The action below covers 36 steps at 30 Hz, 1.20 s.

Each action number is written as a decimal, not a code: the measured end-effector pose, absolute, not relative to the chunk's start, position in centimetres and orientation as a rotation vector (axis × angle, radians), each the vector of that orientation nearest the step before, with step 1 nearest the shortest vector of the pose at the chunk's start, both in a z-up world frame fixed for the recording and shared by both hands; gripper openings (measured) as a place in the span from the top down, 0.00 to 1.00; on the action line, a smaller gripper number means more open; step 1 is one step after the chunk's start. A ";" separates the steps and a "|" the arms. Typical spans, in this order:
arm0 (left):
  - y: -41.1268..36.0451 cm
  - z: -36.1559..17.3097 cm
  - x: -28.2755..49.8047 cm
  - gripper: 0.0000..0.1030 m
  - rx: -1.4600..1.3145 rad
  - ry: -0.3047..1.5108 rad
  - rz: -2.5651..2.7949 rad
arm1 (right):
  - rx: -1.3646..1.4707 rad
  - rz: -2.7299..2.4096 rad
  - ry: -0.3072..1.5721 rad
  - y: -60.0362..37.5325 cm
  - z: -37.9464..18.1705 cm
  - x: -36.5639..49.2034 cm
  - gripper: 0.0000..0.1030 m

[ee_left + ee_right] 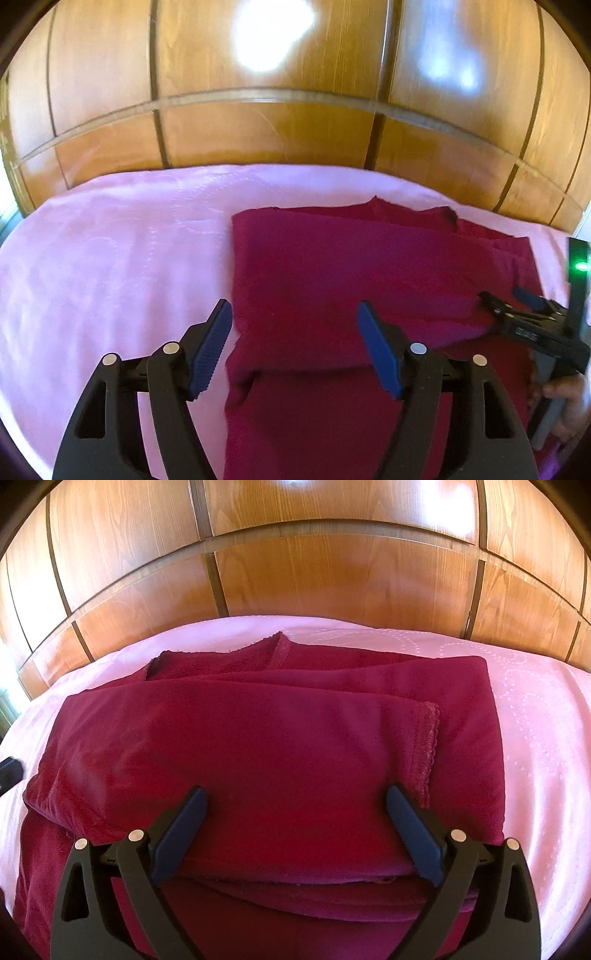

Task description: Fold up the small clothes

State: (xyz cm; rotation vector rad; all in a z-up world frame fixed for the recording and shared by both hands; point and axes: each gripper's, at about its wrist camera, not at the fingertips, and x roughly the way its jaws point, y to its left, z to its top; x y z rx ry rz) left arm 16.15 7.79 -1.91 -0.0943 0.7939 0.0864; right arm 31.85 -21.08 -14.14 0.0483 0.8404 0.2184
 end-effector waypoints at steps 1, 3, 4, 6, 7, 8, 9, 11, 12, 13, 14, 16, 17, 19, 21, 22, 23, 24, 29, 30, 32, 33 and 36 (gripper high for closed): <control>7.8 -1.5 15.5 0.33 -0.096 0.788 0.094 | 0.046 0.217 0.841 -21.0 -14.1 31.8 0.05; 7.9 -0.5 14.0 0.33 -0.105 0.771 0.101 | 0.039 0.212 0.841 -20.9 -14.1 31.8 0.05; 7.7 0.0 13.2 0.33 -0.106 0.761 0.108 | 0.033 0.208 0.841 -20.8 -14.1 31.8 0.05; 7.6 0.7 11.7 0.33 -0.108 0.749 0.117 | 0.008 0.187 0.847 -20.4 -14.0 31.8 0.04; 7.7 0.9 11.1 0.33 -0.110 0.747 0.117 | -0.010 0.170 0.852 -20.2 -13.9 31.7 0.03; 7.7 1.3 10.1 0.33 -0.115 0.740 0.120 | -0.022 0.155 0.857 -19.9 -13.7 31.7 0.02; 7.7 1.5 9.6 0.33 -0.113 0.735 0.122 | -0.030 0.144 0.865 -19.8 -13.4 31.5 0.02; 7.6 1.8 8.3 0.33 -0.110 0.730 0.126 | -0.018 0.152 0.877 -19.7 -12.7 30.7 0.02; 7.5 1.8 7.8 0.33 -0.112 0.730 0.125 | -0.005 0.162 0.875 -19.7 -12.4 30.1 0.02; 7.5 1.8 7.2 0.33 -0.118 0.731 0.124 | 0.008 0.168 0.867 -19.7 -12.0 29.1 0.02; 7.5 1.8 6.7 0.33 -0.124 0.732 0.123 | 0.015 0.172 0.863 -19.8 -11.7 28.4 0.02; 7.4 1.7 5.8 0.33 -0.128 0.734 0.121 | 0.037 0.190 0.866 -20.0 -11.3 26.5 0.02; 7.3 1.5 5.3 0.33 -0.129 0.738 0.119 | 0.046 0.195 0.871 -20.1 -11.3 25.7 0.02; 7.3 1.3 4.8 0.33 -0.130 0.745 0.116 | 0.063 0.212 0.896 -20.4 -11.7 23.7 0.02; 7.2 0.9 4.0 0.33 -0.133 0.754 0.112 | 0.076 0.224 0.909 -20.8 -12.1 21.9 0.02; 7.2 0.8 3.8 0.33 -0.134 0.757 0.111 | 0.090 0.230 0.913 -21.1 -12.2 21.0 0.02; 7.1 0.6 3.5 0.33 -0.139 0.761 0.110 | 0.111 0.239 0.925 -21.6 -12.5 20.0 0.02; 7.1 0.4 3.2 0.33 -0.144 0.765 0.108 | 0.126 0.244 0.933 -21.9 -12.7 19.3 0.02; 7.3 -0.5 3.1 0.33 -0.167 0.779 0.095 | 0.137 0.261 0.927 -23.0 -12.7 16.0 0.07; 7.3 -0.7 3.2 0.33 -0.170 0.783 0.092 | 0.131 0.257 0.926 -23.1 -12.5 15.6 0.13; 7.3 -0.9 3.5 0.33 -0.175 0.788 0.084 | 0.133 0.247 0.926 -23.3 -12.2 15.4 0.25; 7.3 -1.0 3.6 0.33 -0.177 0.789 0.080 | 0.137 0.245 0.927 -23.3 -12.1 15.6 0.31; 7.5 -1.3 4.4 0.33 -0.173 0.794 0.076 | 0.163 0.230 0.930 -23.9 -11.9 16.4 0.39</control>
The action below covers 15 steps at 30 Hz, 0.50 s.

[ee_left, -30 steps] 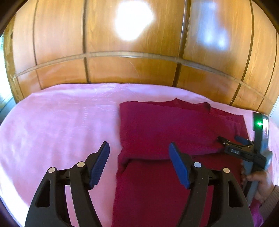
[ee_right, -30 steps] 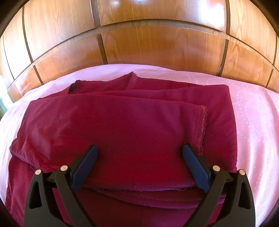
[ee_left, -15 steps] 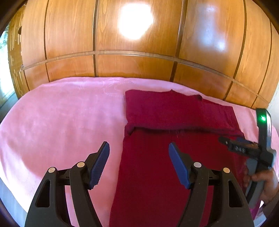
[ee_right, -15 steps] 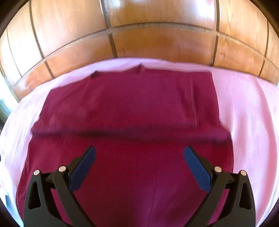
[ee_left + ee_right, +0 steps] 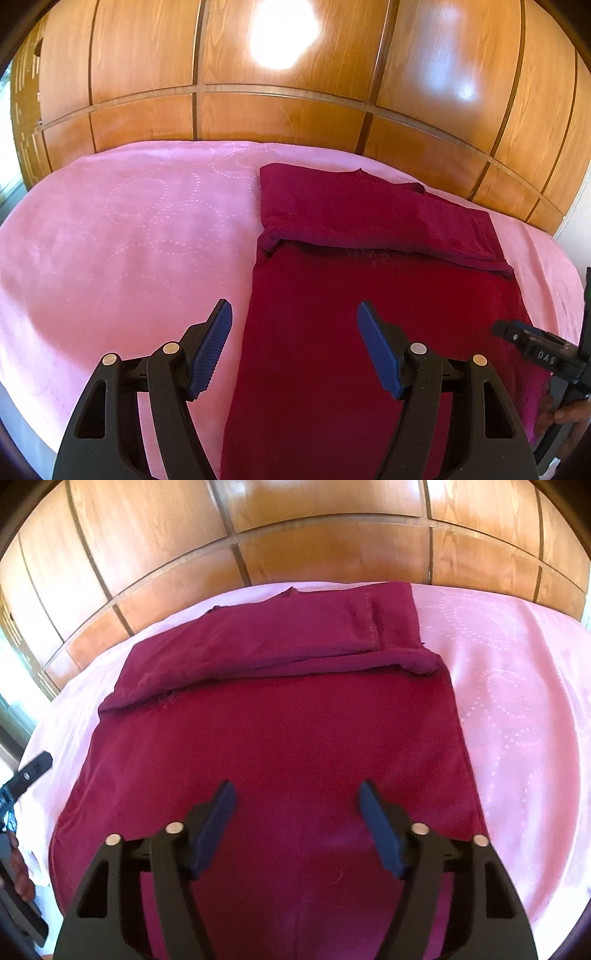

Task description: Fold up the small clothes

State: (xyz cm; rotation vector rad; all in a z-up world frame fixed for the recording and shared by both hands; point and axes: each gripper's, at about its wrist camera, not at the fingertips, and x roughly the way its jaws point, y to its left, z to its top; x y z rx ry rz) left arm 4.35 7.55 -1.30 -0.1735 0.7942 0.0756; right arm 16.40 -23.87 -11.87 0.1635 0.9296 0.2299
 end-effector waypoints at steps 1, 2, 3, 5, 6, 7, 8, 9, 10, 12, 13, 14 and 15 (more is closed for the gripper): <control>7.6 -1.4 4.6 0.33 -0.174 0.794 0.076 | 0.173 0.228 0.929 -24.0 -11.8 16.8 0.43; 7.8 -1.5 5.0 0.33 -0.173 0.794 0.078 | 0.185 0.228 0.923 -24.2 -11.5 17.6 0.44; 7.9 -1.7 5.3 0.33 -0.171 0.797 0.082 | 0.189 0.225 0.918 -24.3 -11.3 18.0 0.45; 8.3 -1.9 6.1 0.33 -0.174 0.801 0.093 | 0.193 0.212 0.903 -24.6 -10.8 19.7 0.45; 8.4 -2.0 6.4 0.33 -0.173 0.804 0.096 | 0.202 0.208 0.897 -24.8 -10.6 20.5 0.45; 8.5 -2.1 6.8 0.33 -0.169 0.807 0.099 | 0.212 0.204 0.892 -24.9 -10.4 21.3 0.45; 8.7 -2.3 7.4 0.33 -0.162 0.813 0.106 | 0.220 0.195 0.887 -25.0 -10.3 22.3 0.46; 8.8 -2.4 7.8 0.33 -0.162 0.817 0.108 | 0.225 0.188 0.882 -25.0 -10.2 23.1 0.45; 8.9 -2.4 8.2 0.33 -0.163 0.821 0.107 | 0.230 0.178 0.877 -25.1 -10.1 24.1 0.45; 9.2 -2.5 9.1 0.33 -0.160 0.824 0.105 | 0.238 0.164 0.870 -25.2 -9.9 25.4 0.45; 9.2 -2.5 9.6 0.33 -0.154 0.825 0.105 | 0.241 0.158 0.866 -25.3 -9.9 26.2 0.45; 9.3 -2.6 10.1 0.33 -0.149 0.828 0.104 | 0.241 0.154 0.864 -25.3 -9.9 26.7 0.45; 9.5 -2.6 10.6 0.33 -0.147 0.832 0.102 | 0.237 0.150 0.862 -25.3 -9.9 27.2 0.45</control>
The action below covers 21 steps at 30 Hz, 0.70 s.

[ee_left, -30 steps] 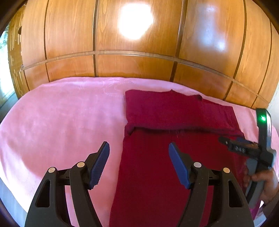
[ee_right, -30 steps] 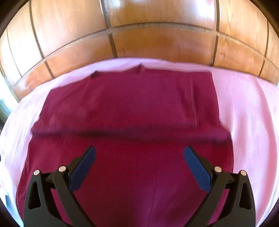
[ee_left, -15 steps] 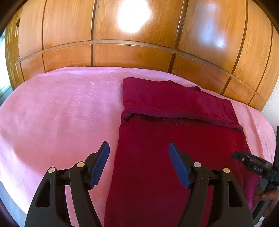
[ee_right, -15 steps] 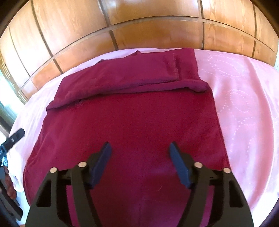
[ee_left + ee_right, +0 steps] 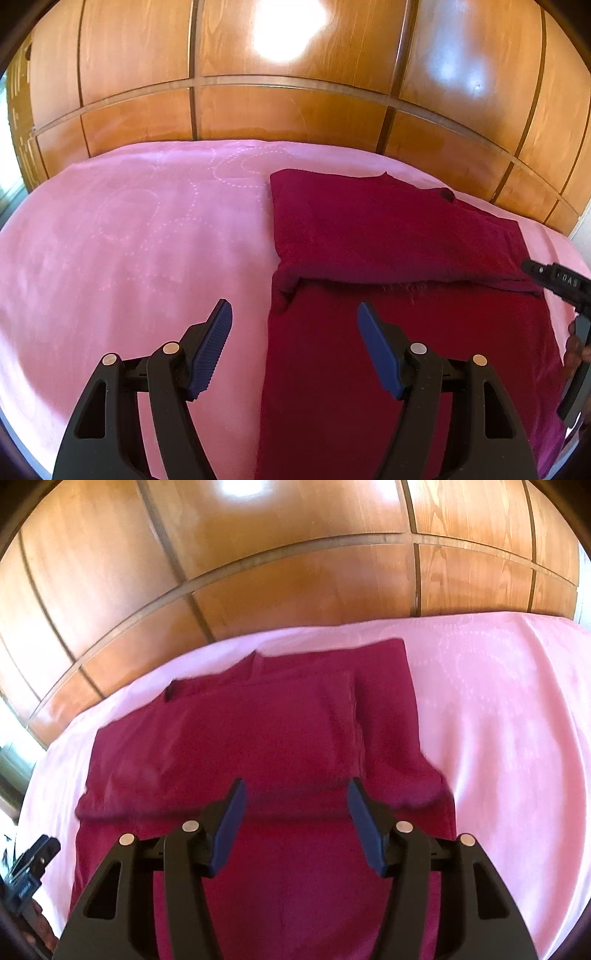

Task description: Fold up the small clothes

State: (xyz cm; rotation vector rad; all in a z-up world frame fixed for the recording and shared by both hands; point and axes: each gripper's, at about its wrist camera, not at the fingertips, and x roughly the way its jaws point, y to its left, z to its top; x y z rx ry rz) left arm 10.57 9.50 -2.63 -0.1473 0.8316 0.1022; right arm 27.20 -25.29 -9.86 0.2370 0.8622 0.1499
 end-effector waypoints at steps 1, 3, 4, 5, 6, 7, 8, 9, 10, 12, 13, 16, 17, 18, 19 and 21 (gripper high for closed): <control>9.6 -2.7 11.1 0.33 -0.148 0.836 0.099 | 0.232 0.144 0.863 -25.3 -9.9 27.6 0.45; 10.0 -2.9 12.4 0.33 -0.151 0.844 0.091 | 0.225 0.120 0.872 -25.7 -10.1 28.5 0.45; 10.1 -3.0 13.0 0.33 -0.151 0.848 0.089 | 0.227 0.112 0.874 -25.9 -10.2 28.7 0.45; 10.3 -3.2 13.9 0.33 -0.154 0.857 0.075 | 0.229 0.104 0.873 -26.3 -10.2 29.1 0.45; 10.3 -3.3 14.4 0.33 -0.157 0.864 0.065 | 0.230 0.096 0.872 -26.5 -10.3 29.4 0.45; 10.4 -3.5 15.1 0.35 -0.163 0.872 0.055 | 0.238 0.086 0.874 -26.8 -10.4 29.8 0.45; 10.4 -3.7 16.0 0.37 -0.169 0.883 0.040 | 0.250 0.087 0.879 -27.0 -10.6 30.1 0.45; 10.4 -3.9 16.6 0.42 -0.168 0.890 0.029 | 0.256 0.089 0.886 -27.1 -10.9 30.4 0.45; 10.3 -4.4 17.5 0.55 -0.163 0.905 0.010 | 0.260 0.093 0.897 -27.2 -11.2 30.8 0.46; 10.3 -5.4 18.7 0.86 -0.154 0.943 -0.012 | 0.268 0.122 0.927 -26.9 -12.0 31.6 0.54; 10.6 -5.8 18.9 0.92 -0.151 0.944 0.001 | 0.248 0.134 0.937 -26.5 -12.3 31.9 0.63; 11.8 -6.1 19.0 0.95 -0.192 0.936 -0.006 | 0.176 0.121 0.920 -25.6 -12.2 31.9 0.95; 12.1 -6.4 19.0 0.95 -0.188 0.940 0.009 | 0.182 0.140 0.907 -25.4 -11.8 31.8 0.94; 12.3 -6.6 19.1 0.95 -0.185 0.944 0.025 | 0.183 0.156 0.899 -25.1 -11.7 31.7 0.94; 12.5 -6.9 19.2 0.95 -0.187 0.952 0.040 | 0.170 0.165 0.903 -24.7 -11.7 31.7 0.94; 12.4 -7.1 19.2 0.95 -0.191 0.959 0.051 | 0.125 0.139 0.936 -24.1 -12.7 32.1 0.92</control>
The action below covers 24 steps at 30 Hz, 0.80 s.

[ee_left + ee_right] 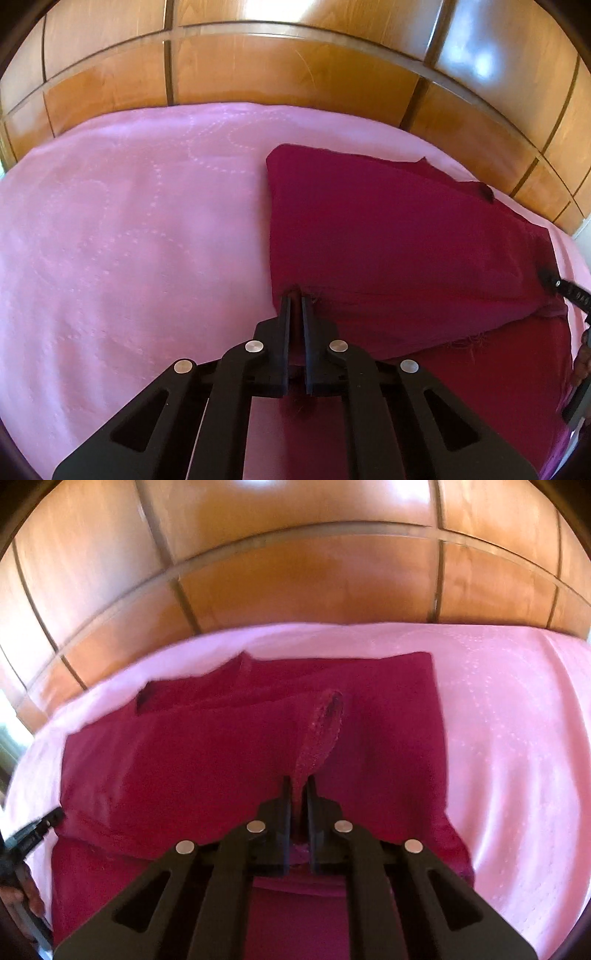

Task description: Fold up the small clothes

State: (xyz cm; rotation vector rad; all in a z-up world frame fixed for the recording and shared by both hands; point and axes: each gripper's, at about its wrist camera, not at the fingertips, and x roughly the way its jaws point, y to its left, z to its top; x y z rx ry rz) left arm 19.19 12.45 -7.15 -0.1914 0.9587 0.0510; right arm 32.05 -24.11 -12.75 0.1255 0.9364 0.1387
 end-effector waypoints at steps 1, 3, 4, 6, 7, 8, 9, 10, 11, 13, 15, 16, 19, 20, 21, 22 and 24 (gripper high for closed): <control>12.0 -6.8 19.1 0.92 -0.169 0.955 0.068 | 0.113 0.138 0.934 -24.0 -13.1 32.1 0.92; 11.5 -6.2 18.7 0.76 -0.128 0.957 0.112 | 0.121 0.137 0.926 -24.3 -13.2 32.0 0.90; 11.3 -5.7 18.2 0.62 -0.118 0.955 0.125 | 0.140 0.134 0.931 -24.5 -12.9 31.8 0.85; 10.8 -4.0 16.2 0.50 -0.140 0.903 0.106 | 0.172 0.138 0.932 -25.0 -12.4 31.1 0.54; 10.6 -3.4 15.5 0.49 -0.138 0.882 0.109 | 0.189 0.145 0.922 -25.3 -11.9 30.3 0.40; 10.2 -2.6 14.4 0.49 -0.125 0.861 0.109 | 0.190 0.145 0.914 -25.4 -11.6 29.8 0.39; 9.9 -2.1 13.6 0.49 -0.119 0.849 0.105 | 0.190 0.149 0.906 -25.6 -11.2 29.0 0.39; 9.6 -1.5 12.4 0.49 -0.126 0.840 0.100 | 0.194 0.153 0.899 -25.7 -10.9 28.1 0.35; 9.5 -1.3 11.8 0.49 -0.133 0.837 0.095 | 0.206 0.158 0.894 -26.0 -10.8 27.0 0.33; 9.2 -0.9 10.4 0.49 -0.138 0.838 0.083 | 0.213 0.160 0.905 -26.5 -10.6 25.2 0.24; 9.0 -0.6 8.9 0.49 -0.142 0.836 0.083 | 0.215 0.150 0.912 -27.3 -10.7 22.8 0.22; 8.8 -0.5 8.2 0.49 -0.143 0.834 0.077 | 0.220 0.145 0.917 -27.8 -10.8 21.9 0.20; 8.6 -0.4 6.4 0.49 -0.143 0.834 0.077 | 0.234 0.119 0.924 -29.4 -10.9 19.0 0.17; 8.6 -0.4 5.7 0.49 -0.147 0.834 0.073 | 0.239 0.109 0.926 -30.0 -10.9 18.1 0.16; 8.6 -0.4 5.3 0.49 -0.149 0.835 0.074 | 0.246 0.098 0.927 -30.6 -10.9 17.2 0.15; 8.6 -0.6 4.7 0.49 -0.148 0.838 0.073 | 0.251 0.089 0.929 -31.0 -11.0 16.8 0.15; 8.5 -0.8 3.9 0.49 -0.143 0.841 0.073 | 0.269 0.067 0.939 -32.1 -11.2 15.4 0.15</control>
